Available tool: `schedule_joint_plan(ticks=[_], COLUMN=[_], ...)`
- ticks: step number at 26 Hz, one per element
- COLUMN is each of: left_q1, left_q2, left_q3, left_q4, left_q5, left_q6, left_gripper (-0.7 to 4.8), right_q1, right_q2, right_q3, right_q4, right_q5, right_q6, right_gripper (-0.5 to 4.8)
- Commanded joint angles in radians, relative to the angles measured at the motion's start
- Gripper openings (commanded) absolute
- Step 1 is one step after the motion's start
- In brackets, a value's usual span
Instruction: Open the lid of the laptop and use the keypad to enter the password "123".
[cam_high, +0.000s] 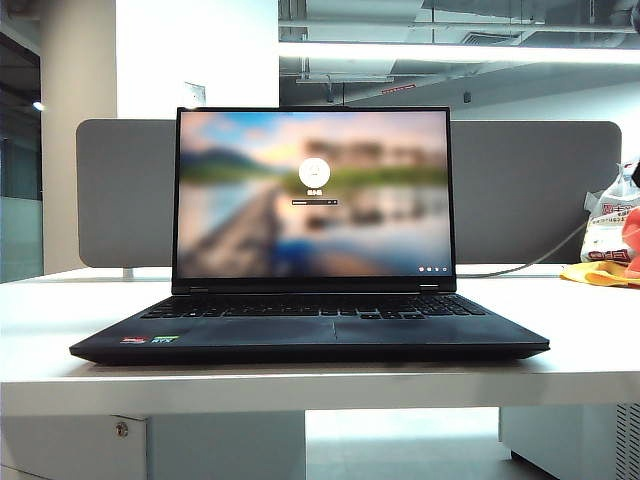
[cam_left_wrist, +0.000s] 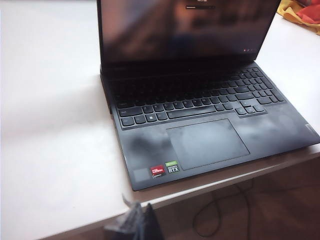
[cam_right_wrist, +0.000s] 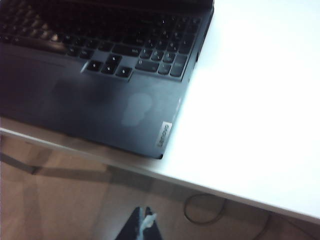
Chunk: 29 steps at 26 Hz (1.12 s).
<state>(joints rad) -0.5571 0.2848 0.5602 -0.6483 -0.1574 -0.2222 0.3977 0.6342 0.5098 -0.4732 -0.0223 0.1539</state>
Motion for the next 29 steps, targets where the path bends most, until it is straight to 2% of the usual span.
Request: schedule_joint_plan(ticks=[1,12,13,14,15,18,24,29], left_q1=[0.0,0.0,0.003,0.016,0.043,0.142,0.368,0.482], left_q2=[0.0,0.0,0.0,-0.004,-0.01,-0.024,-0.103,-0.203], left_q3=[0.003,0.003,0.003,0.003,0.001,-0.036,-0.256,-0.438], left_q4=[0.004,-0.001,-0.002,-0.001,0.0,0.06,0.391,0.561], left_q5=[0.003,0.0,-0.001,-0.03,-0.046,-0.048,-0.023,0.005], left_q6=[0.005,0.012,0.019,0.076,0.111,0.118,0.117,0.109], left_gripper=[-0.05,-0.05,-0.05,-0.05,-0.05,-0.05,-0.05,-0.05], right_q1=[0.001,0.001,0.0,0.0,0.001,0.0,0.0,0.0], right_q2=[-0.002,-0.002,-0.002,-0.002,-0.002,-0.002,-0.002,-0.002], right_q3=[0.004,0.004,0.004,0.004,0.004,0.004,0.004,0.004], right_q4=[0.0,0.0,0.0,0.0,0.0,0.0,0.0,0.0], right_q5=[-0.002,-0.002,-0.002,-0.002,-0.002,-0.002,0.002,0.001], right_q6=[0.003,0.003,0.003,0.003,0.003,0.003,0.003,0.003], right_gripper=[-0.08,-0.09,-0.08,-0.09,-0.09,-0.08,-0.09,-0.08])
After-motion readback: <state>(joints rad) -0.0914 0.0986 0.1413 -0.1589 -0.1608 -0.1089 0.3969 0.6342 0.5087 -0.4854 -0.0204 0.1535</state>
